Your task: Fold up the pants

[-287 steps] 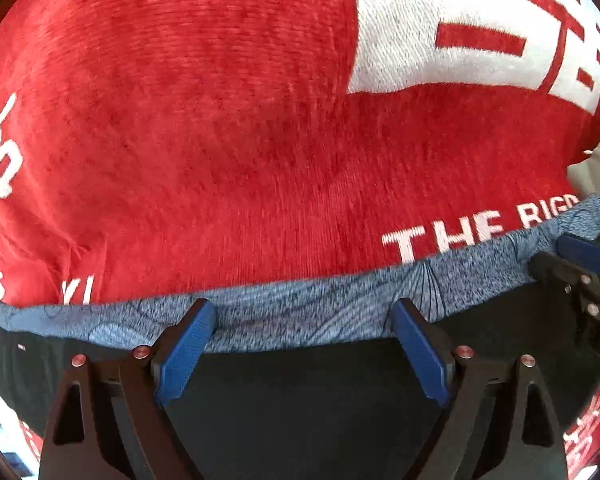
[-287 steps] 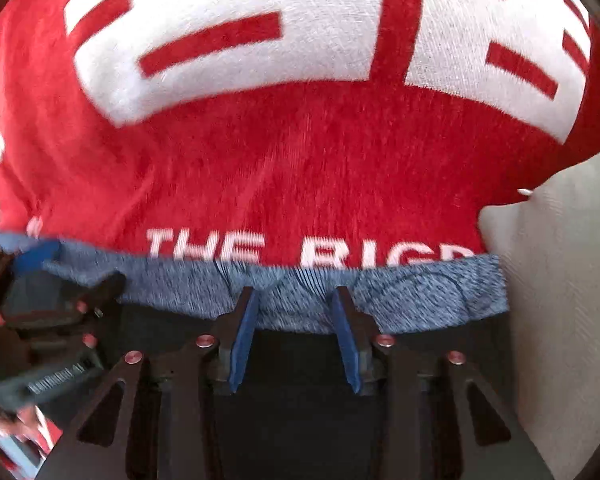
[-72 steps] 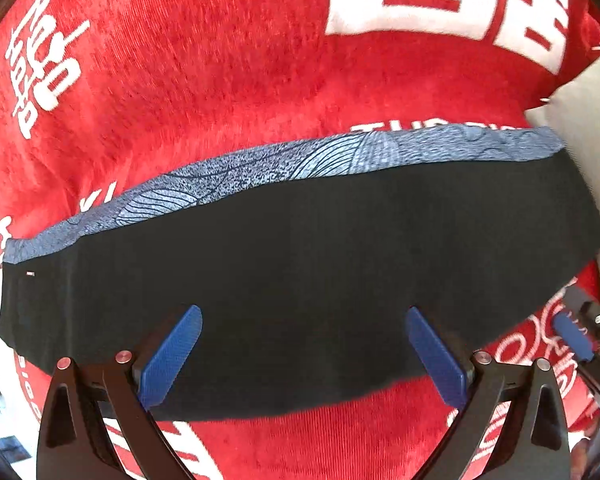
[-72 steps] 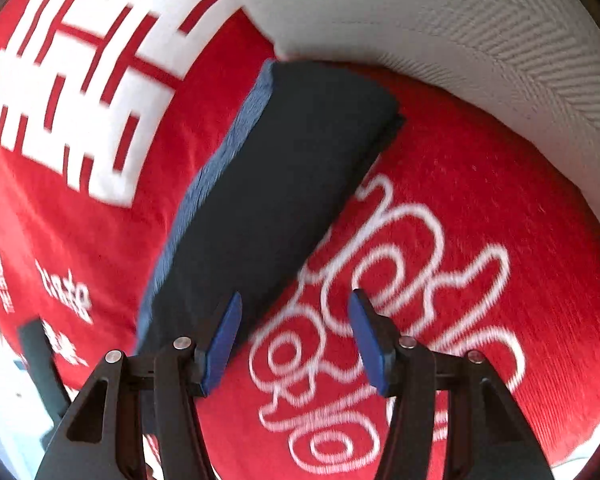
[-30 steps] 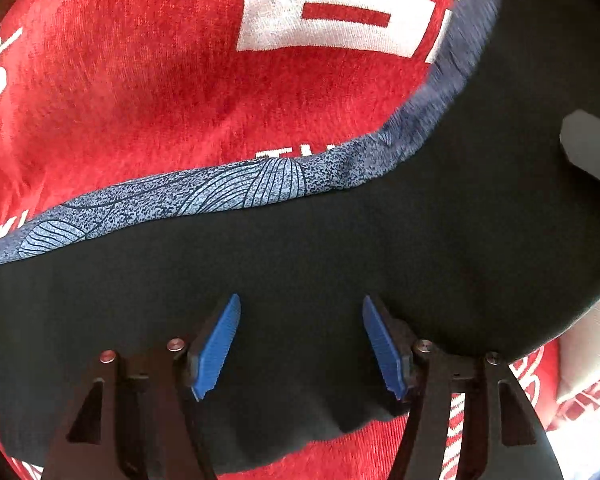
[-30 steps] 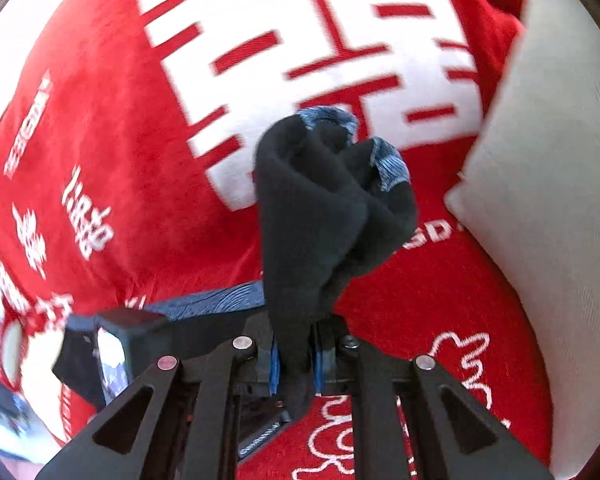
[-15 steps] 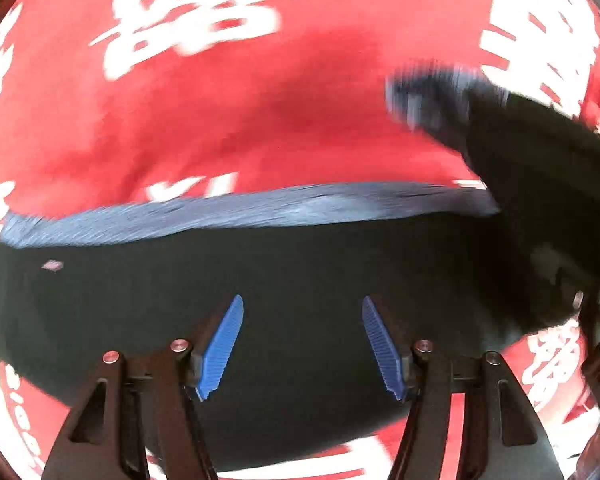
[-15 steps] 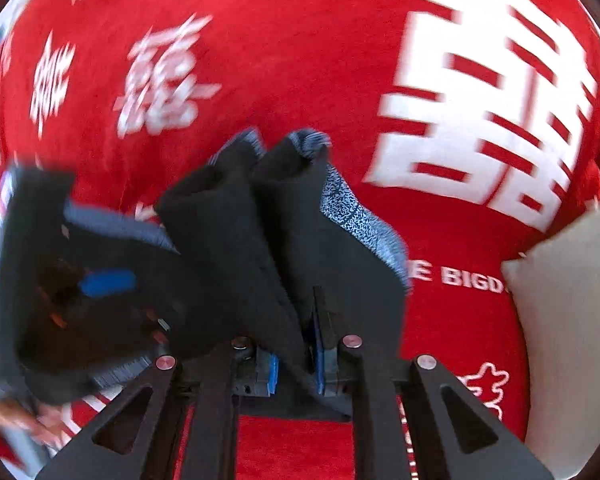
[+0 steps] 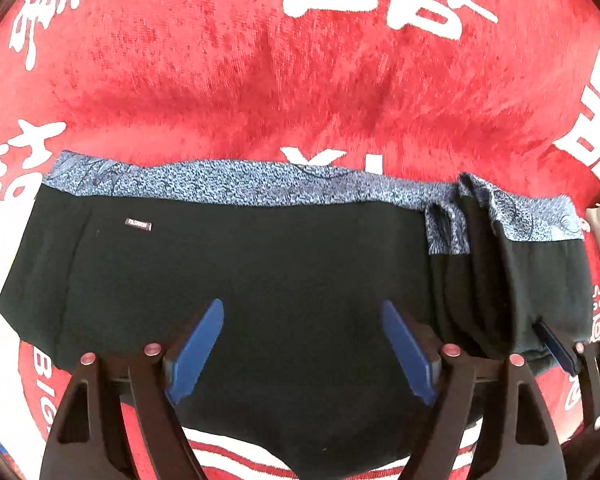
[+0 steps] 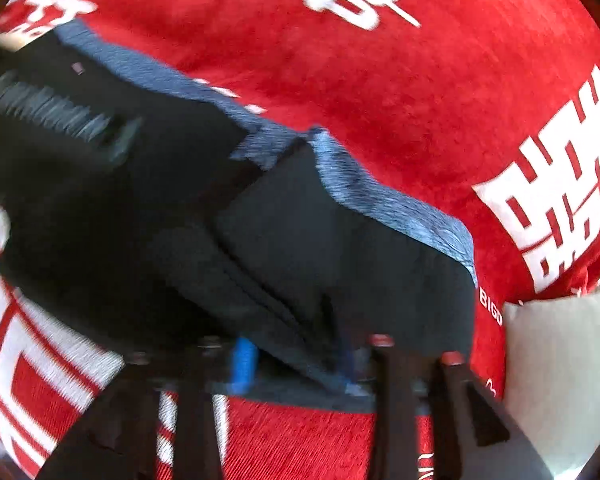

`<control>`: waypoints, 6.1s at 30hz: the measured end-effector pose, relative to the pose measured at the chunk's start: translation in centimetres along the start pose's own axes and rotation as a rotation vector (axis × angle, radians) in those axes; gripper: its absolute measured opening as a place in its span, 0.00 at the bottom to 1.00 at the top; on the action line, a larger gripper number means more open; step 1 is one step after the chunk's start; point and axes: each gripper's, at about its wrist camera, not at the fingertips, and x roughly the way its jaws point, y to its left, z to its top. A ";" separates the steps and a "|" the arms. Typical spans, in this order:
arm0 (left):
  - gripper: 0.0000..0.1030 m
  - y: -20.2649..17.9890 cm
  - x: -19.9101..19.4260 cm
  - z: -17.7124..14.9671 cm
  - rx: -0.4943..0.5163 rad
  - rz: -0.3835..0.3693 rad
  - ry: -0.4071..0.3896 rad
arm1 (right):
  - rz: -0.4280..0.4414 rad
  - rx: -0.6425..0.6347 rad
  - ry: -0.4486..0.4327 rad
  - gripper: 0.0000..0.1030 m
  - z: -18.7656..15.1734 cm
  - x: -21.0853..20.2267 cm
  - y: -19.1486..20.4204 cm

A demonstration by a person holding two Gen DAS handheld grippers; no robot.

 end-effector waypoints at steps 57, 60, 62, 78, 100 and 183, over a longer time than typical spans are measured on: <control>0.08 -14.7 -2.3 1.3 0.223 -0.175 0.085 | 0.329 0.732 0.058 0.37 -7.3 3.6 -24.5; 0.08 -15.6 -0.7 1.4 0.222 -0.089 0.088 | 0.340 0.714 0.048 0.37 -6.1 4.2 -24.4; 0.08 -15.6 0.7 1.2 0.204 -0.052 0.108 | 0.354 0.700 0.039 0.37 -5.2 4.4 -24.1; 0.90 -16.8 0.2 -0.1 0.245 -0.002 0.039 | 0.332 0.635 0.114 0.40 -4.1 8.1 -18.6; 0.90 -12.2 -1.9 -2.4 0.227 0.015 0.119 | 0.286 0.699 0.104 0.71 -5.3 3.3 -17.6; 0.90 23.1 0.2 -4.1 -0.617 -0.343 -0.094 | 0.414 0.187 0.269 0.80 4.9 1.3 8.7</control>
